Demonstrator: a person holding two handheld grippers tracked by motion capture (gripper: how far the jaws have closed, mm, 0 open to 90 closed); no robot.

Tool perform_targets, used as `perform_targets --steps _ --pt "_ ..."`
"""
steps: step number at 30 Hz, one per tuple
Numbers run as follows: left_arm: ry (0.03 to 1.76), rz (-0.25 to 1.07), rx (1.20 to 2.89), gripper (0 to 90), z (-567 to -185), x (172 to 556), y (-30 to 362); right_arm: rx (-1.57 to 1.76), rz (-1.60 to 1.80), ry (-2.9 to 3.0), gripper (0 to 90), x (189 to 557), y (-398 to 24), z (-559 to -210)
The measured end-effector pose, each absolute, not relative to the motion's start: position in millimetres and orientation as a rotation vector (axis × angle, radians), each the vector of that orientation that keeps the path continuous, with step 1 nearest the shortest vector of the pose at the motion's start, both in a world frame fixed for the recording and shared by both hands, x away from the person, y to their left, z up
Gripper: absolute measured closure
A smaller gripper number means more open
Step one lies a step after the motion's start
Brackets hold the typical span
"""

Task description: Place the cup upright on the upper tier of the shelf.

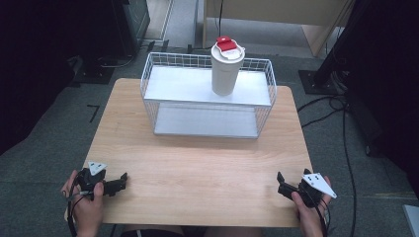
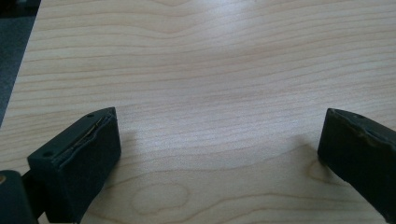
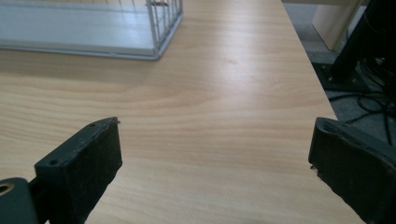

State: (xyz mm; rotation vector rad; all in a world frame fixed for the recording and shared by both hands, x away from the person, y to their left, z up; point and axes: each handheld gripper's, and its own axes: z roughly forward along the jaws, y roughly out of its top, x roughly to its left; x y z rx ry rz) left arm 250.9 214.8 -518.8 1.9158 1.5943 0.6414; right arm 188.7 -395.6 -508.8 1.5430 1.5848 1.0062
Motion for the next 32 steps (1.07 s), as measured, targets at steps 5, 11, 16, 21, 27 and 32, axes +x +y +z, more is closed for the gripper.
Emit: perform_targets --steps 5,11,16,21,27,32 --pt "1.594 0.641 1.916 0.0 -518.8 250.9 214.8 1.622 0.932 1.607 2.4 185.2 -401.8 -515.4" --pt "1.594 0.642 1.916 0.0 -518.8 250.9 214.8 1.673 0.840 1.667 2.5 187.4 -401.9 -522.6" --pt "1.594 0.642 1.916 0.0 -518.8 250.9 214.8 1.711 0.745 1.768 2.1 194.1 -396.7 -525.7" --pt "1.594 0.643 1.914 0.0 -518.9 250.9 214.8 1.745 0.780 1.785 2.1 195.6 -400.4 -526.3" --pt "1.593 0.643 1.916 0.0 -518.9 250.8 214.8 1.742 0.779 1.787 2.2 195.5 -400.3 -526.4" --pt "1.593 0.643 1.916 0.0 -518.9 250.9 214.8 1.742 0.780 1.787 2.1 195.6 -400.3 -526.4"
